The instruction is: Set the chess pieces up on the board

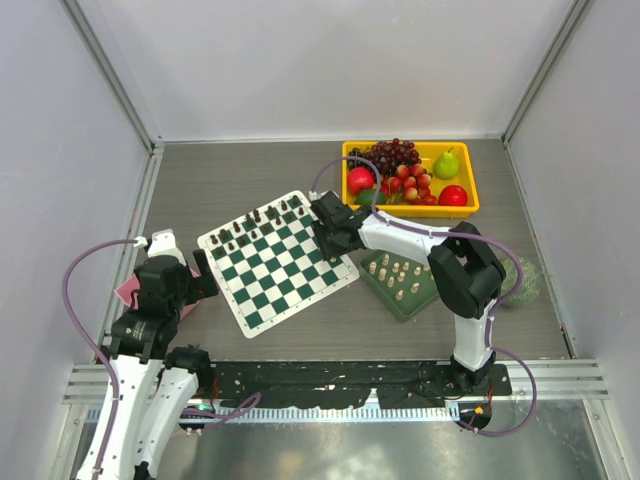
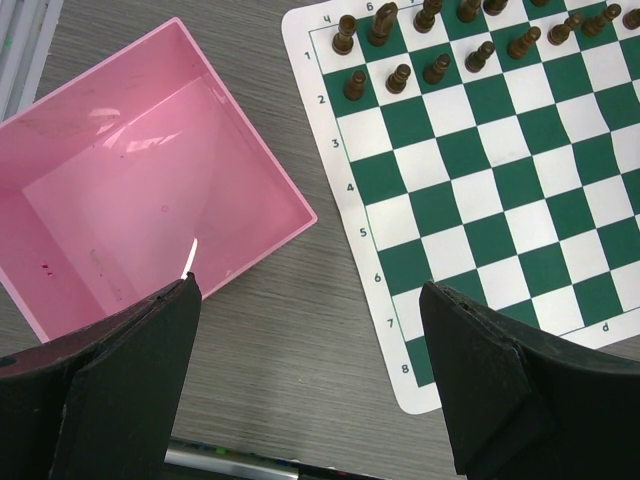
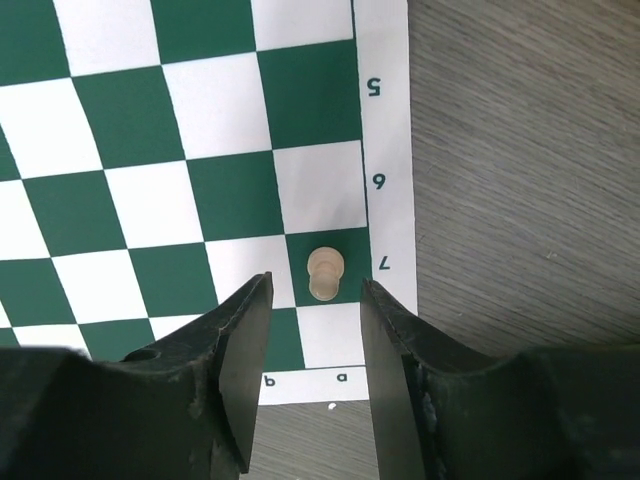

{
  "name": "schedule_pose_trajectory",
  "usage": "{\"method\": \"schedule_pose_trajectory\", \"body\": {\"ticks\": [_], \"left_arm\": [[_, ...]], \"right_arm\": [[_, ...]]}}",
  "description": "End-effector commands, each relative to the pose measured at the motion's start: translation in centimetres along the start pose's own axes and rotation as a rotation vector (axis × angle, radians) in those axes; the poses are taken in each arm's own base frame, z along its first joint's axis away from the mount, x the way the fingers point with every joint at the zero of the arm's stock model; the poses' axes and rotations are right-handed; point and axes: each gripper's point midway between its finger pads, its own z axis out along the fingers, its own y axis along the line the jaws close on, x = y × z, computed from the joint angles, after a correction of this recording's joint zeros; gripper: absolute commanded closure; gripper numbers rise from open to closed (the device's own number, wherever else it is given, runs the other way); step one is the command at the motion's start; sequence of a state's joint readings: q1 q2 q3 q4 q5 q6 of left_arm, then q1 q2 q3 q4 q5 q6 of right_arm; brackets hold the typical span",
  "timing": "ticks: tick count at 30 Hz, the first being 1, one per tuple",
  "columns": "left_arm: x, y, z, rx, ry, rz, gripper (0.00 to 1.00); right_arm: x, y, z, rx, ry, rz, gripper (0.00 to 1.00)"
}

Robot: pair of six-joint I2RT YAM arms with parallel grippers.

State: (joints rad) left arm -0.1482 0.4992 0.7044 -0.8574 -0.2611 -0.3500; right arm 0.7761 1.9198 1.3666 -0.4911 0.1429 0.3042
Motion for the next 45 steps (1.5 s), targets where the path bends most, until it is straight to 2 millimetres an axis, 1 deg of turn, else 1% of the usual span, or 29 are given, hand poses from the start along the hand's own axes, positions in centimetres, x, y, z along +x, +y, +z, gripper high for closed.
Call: {"method": "schedule_pose_trajectory", "body": {"ticks": [1,5,6,9,10,11,12,13,14,15,16,17,18,19,20,21,22,23,25,26,27,28,29,30,31,36,38,40,45], "left_arm": [[-2.1,-0.4,-0.5,0.019,-0.071,-0.006,0.01],[-2.1,-0.3,-0.5,0.014,-0.071,-0.006,0.01],[-2.1,-0.3,-0.5,0.015,-0.072,-0.006,0.01],[-2.1,-0.2,-0.5,0.012,-0.073,-0.008,0.01],[-2.1,-0.2,-0.5,0.012,-0.073,-0.006,0.01],[-2.1,-0.2,-0.4,0.011,-0.072,-0.006,0.01],[-2.1,-0.3,-0.4,0.012,-0.07,-0.005,0.01],[-2.1,-0.3,-0.4,0.012,-0.069,-0.006,0.01],[-2.0,-0.3,-0.4,0.013,-0.067,-0.006,0.01],[-2.1,-0.3,-0.4,0.013,-0.068,-0.005,0.01],[-2.1,-0.3,-0.4,0.013,-0.067,-0.006,0.01],[-2.1,-0.3,-0.4,0.013,-0.067,-0.006,0.01],[-2.1,-0.3,-0.4,0.011,-0.066,-0.006,0.01],[-2.1,-0.3,-0.4,0.011,-0.066,-0.004,0.01],[-2.1,-0.3,-0.4,0.011,-0.067,-0.004,0.01],[-2.0,-0.3,-0.3,0.011,-0.064,-0.005,0.01],[-2.0,-0.3,-0.3,0.01,-0.063,-0.005,0.01],[-2.0,-0.3,-0.3,0.011,-0.061,-0.004,0.01],[-1.9,-0.3,-0.3,0.009,-0.06,-0.004,0.01],[-2.0,-0.3,-0.3,0.013,-0.062,-0.003,0.01],[-2.1,-0.3,-0.4,0.014,-0.065,-0.005,0.01],[-2.0,-0.3,-0.4,0.014,-0.065,-0.005,0.01],[-2.0,-0.3,-0.4,0.014,-0.065,-0.004,0.01],[-2.0,-0.3,-0.4,0.013,-0.067,-0.006,0.01],[-2.0,-0.3,-0.4,0.014,-0.066,-0.006,0.01],[-2.0,-0.4,-0.3,0.014,-0.06,-0.003,0.01],[-2.0,-0.4,-0.3,0.014,-0.059,-0.004,0.01],[-1.9,-0.3,-0.3,0.014,-0.059,-0.002,0.01],[-2.0,-0.3,-0.4,0.014,-0.065,-0.005,0.01]], "right_arm": [[-3.6,0.8,-3.1,-0.026,-0.102,-0.008,0.51],[-4.7,0.1,-5.4,-0.008,-0.155,-0.015,0.4],[-5.3,-0.2,-6.6,-0.006,-0.185,-0.005,0.37],[-5.9,-1.3,-8.4,0.011,-0.241,0.007,0.36],[-6.5,-1.8,-9.5,0.012,-0.277,0.022,0.35],[-6.3,-2.4,-9.7,0.021,-0.282,0.031,0.35],[-7.3,-2.9,-11.2,0.016,-0.339,0.056,0.35],[-6.9,-3.6,-11.4,0.031,-0.349,0.07,0.33],[-7.7,-4.3,-13.0,0.031,-0.408,0.1,0.27],[-6.9,-5.0,-12.7,0.055,-0.411,0.104,0.22],[-8.0,-6.1,-14.7,0.086,-0.499,0.126,0.09],[-6.6,-7.1,-14.2,0.125,-0.491,0.128,0.02],[-7.4,-8.2,-16.2,0.165,-0.576,0.138,0.04],[-6.0,-9.1,-15.6,0.198,-0.566,0.12,0.05],[-5.4,-10.8,-16.6,0.272,-0.613,0.127,0.04],[-5.5,-11.7,-18.0,0.307,-0.658,0.138,0.05],[-4.6,-13.3,-18.1,0.373,-0.656,0.161,0.05],[-4.3,-13.8,-18.5,0.372,-0.651,0.165,0.05],[-2.9,-17.1,-18.2,0.404,-0.58,0.27,0.05],[-1.9,-17.3,-17.4,0.379,-0.532,0.282,0.05],[-1.3,-19.2,-17.2,0.403,-0.516,0.352,0.04],[-0.3,-19.1,-16.4,0.363,-0.468,0.362,0.04],[0.3,-20.3,-16.0,0.365,-0.444,0.409,0.0],[1.0,-19.5,-15.1,0.297,-0.412,0.414,0.03],[1.5,-19.8,-14.5,0.273,-0.39,0.445,0.08],[3.9,-19.9,-11.6,0.276,-0.272,0.461,0.28],[4.3,-19.9,-10.7,0.276,-0.239,0.46,0.38],[4.7,-20.1,-9.5,0.284,-0.209,0.462,0.42],[4.2,-20.2,-7.9,0.282,-0.182,0.459,0.48]]}}
